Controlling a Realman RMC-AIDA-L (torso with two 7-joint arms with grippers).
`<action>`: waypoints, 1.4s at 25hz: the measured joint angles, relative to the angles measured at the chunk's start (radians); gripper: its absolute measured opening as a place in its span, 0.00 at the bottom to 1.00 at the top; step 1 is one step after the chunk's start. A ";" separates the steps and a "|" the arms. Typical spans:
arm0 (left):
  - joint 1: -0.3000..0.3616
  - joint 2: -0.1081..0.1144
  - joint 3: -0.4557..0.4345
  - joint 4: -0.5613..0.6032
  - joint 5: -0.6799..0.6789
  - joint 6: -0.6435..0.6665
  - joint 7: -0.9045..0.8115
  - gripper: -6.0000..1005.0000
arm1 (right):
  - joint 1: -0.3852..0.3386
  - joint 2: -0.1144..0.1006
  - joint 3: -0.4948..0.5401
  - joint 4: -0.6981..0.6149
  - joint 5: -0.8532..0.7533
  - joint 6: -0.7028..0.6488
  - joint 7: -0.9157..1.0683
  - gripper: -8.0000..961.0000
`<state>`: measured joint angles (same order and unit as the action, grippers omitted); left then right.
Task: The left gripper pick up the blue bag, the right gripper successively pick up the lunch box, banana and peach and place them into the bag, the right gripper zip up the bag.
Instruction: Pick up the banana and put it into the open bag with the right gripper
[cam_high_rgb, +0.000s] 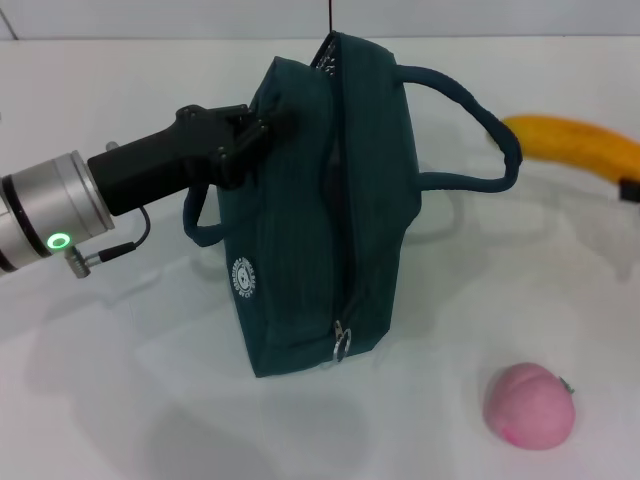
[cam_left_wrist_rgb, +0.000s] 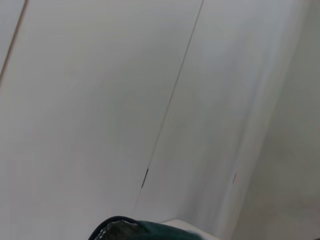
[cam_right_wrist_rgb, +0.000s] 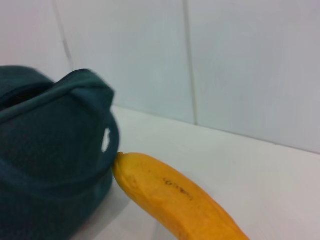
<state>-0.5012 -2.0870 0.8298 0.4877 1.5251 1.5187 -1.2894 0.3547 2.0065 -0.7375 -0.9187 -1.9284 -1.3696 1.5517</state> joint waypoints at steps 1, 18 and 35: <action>-0.004 0.000 0.001 0.000 0.000 0.001 0.000 0.05 | 0.000 0.001 0.026 0.003 0.008 0.003 -0.002 0.49; 0.000 -0.001 0.003 0.000 -0.050 0.146 0.000 0.05 | 0.030 0.004 -0.032 -0.186 0.200 -0.171 -0.086 0.49; -0.001 0.001 0.000 -0.003 -0.051 0.142 -0.001 0.05 | 0.272 0.001 -0.319 -0.611 -0.217 -0.256 0.019 0.49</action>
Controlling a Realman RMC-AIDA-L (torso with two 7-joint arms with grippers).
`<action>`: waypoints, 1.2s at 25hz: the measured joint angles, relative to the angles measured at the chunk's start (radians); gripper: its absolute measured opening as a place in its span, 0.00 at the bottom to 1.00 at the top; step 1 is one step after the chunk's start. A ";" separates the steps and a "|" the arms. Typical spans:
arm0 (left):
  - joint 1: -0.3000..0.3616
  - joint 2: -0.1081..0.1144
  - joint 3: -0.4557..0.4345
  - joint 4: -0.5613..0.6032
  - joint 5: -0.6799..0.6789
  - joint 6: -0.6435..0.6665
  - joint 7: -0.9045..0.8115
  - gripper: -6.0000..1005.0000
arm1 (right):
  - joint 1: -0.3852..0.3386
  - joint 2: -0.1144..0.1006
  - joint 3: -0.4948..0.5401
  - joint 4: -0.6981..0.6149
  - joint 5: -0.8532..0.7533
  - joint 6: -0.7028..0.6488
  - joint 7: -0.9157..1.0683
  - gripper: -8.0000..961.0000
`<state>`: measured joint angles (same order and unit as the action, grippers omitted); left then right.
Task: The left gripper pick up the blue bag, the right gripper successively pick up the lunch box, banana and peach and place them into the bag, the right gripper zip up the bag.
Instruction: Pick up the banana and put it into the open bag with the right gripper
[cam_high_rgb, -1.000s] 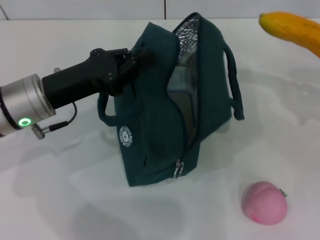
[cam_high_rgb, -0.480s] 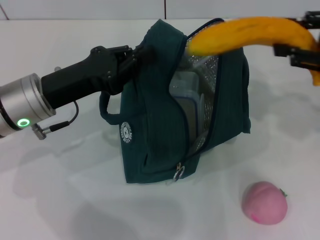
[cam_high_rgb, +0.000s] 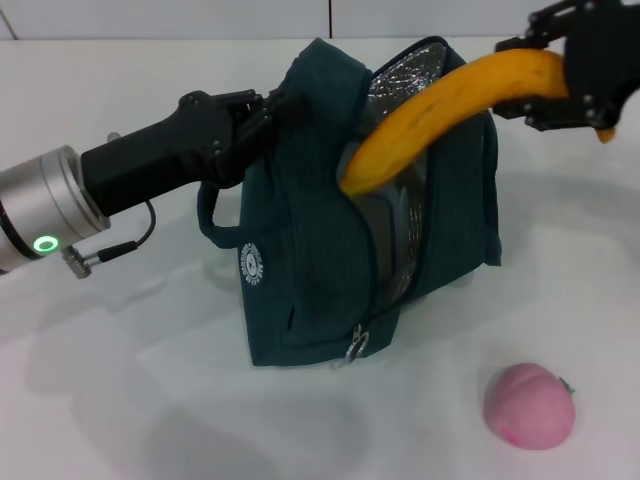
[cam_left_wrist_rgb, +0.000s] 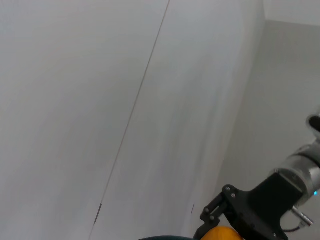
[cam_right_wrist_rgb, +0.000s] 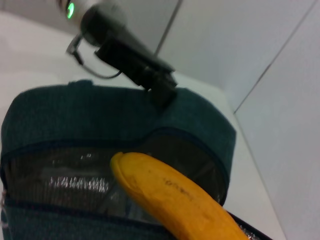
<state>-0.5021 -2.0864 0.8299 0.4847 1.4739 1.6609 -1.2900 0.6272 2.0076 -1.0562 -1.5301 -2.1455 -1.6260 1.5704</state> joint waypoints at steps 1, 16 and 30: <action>0.000 0.000 0.000 0.000 0.000 -0.001 0.000 0.05 | 0.020 -0.001 -0.015 -0.009 -0.026 -0.007 0.011 0.49; -0.010 -0.003 0.000 -0.029 -0.020 -0.023 0.028 0.05 | 0.248 0.005 -0.232 0.068 -0.167 0.008 0.060 0.49; -0.008 0.002 -0.002 -0.037 -0.043 -0.047 0.040 0.05 | 0.244 0.013 -0.382 0.109 -0.173 0.175 0.132 0.49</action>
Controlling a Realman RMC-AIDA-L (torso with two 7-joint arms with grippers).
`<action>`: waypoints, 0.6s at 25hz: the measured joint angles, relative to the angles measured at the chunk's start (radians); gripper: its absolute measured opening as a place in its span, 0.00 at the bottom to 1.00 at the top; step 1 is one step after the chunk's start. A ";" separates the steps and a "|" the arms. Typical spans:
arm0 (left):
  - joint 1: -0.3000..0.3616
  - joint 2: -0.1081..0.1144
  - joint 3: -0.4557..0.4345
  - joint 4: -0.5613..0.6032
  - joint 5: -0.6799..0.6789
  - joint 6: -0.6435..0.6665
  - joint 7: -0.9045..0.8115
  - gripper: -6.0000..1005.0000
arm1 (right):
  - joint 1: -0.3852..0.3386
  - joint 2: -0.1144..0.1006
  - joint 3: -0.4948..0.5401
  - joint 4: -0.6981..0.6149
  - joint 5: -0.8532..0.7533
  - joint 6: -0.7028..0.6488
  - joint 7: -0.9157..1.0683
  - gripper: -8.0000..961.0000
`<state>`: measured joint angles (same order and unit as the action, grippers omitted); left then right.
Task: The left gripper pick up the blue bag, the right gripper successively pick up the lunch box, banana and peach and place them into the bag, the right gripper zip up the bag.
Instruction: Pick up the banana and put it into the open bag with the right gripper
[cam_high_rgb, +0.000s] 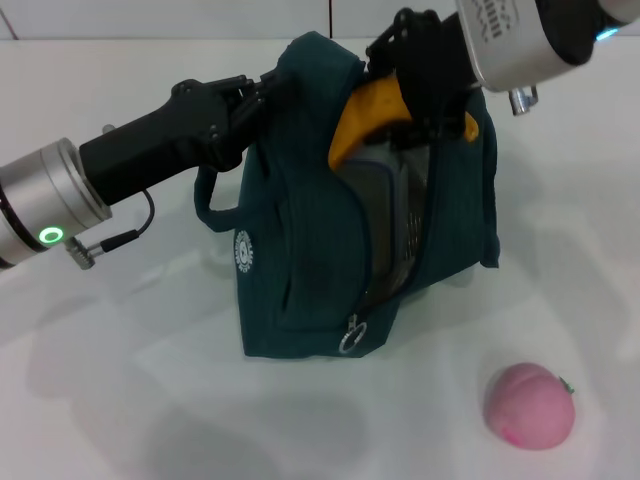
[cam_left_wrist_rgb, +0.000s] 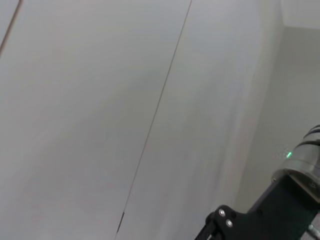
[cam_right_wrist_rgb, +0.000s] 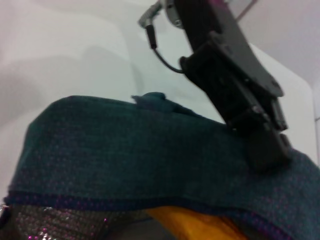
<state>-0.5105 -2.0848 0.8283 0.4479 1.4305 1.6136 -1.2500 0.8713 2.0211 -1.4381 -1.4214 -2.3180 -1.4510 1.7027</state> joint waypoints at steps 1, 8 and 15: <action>0.000 0.000 0.000 0.000 0.000 -0.003 0.000 0.05 | 0.000 0.000 0.000 0.002 0.001 0.006 0.005 0.49; 0.005 0.002 0.000 0.003 -0.002 -0.012 0.002 0.05 | -0.011 0.003 0.008 0.002 0.042 0.018 0.010 0.58; 0.007 0.002 0.000 0.001 -0.003 -0.013 0.012 0.05 | -0.081 -0.002 0.114 -0.022 0.162 0.039 -0.025 0.78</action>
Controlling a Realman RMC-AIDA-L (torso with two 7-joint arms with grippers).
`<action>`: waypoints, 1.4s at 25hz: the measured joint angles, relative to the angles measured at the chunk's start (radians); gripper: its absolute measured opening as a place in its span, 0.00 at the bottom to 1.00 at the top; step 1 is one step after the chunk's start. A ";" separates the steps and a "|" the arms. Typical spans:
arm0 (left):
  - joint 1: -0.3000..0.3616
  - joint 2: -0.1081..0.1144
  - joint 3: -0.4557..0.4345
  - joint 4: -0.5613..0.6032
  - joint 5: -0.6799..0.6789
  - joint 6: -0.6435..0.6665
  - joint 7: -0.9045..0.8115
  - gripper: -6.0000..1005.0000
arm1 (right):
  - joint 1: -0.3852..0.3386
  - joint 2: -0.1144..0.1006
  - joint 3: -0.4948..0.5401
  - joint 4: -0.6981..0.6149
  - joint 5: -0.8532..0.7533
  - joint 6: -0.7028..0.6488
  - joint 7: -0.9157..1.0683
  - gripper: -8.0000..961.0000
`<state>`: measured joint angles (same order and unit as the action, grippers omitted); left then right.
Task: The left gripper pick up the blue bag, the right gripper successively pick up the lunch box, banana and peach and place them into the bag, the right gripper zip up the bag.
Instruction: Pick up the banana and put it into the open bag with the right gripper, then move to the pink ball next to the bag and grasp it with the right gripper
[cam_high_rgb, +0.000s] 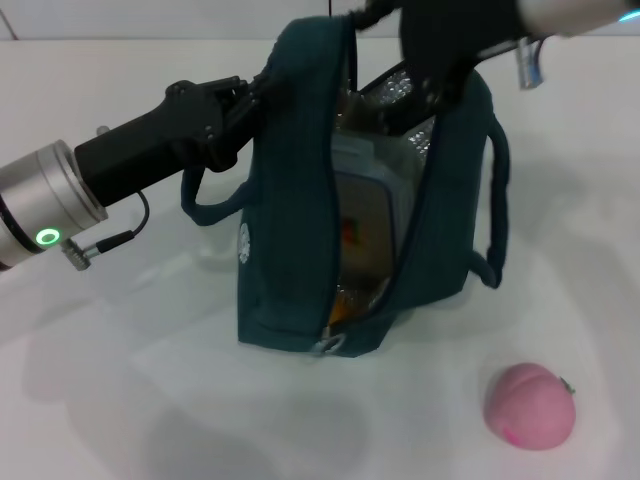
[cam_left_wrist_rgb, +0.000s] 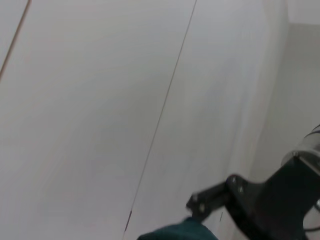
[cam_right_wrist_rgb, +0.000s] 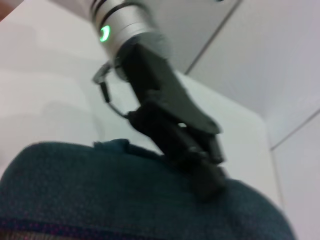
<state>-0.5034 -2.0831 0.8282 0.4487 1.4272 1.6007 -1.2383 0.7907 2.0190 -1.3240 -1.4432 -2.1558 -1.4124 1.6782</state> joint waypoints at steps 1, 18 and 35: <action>0.000 0.000 0.000 0.000 0.000 -0.001 0.000 0.05 | -0.057 -0.001 0.066 -0.017 0.084 -0.010 -0.035 0.80; 0.019 0.001 -0.001 -0.001 -0.001 -0.007 0.002 0.05 | -0.547 -0.013 0.416 0.324 0.574 -0.583 -0.516 0.86; 0.003 -0.002 -0.001 0.001 -0.001 -0.013 0.002 0.05 | -0.495 -0.022 0.532 0.818 0.204 -0.370 -0.788 0.81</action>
<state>-0.5000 -2.0847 0.8268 0.4502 1.4258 1.5875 -1.2364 0.2956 1.9974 -0.7916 -0.6256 -1.9516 -1.7829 0.8900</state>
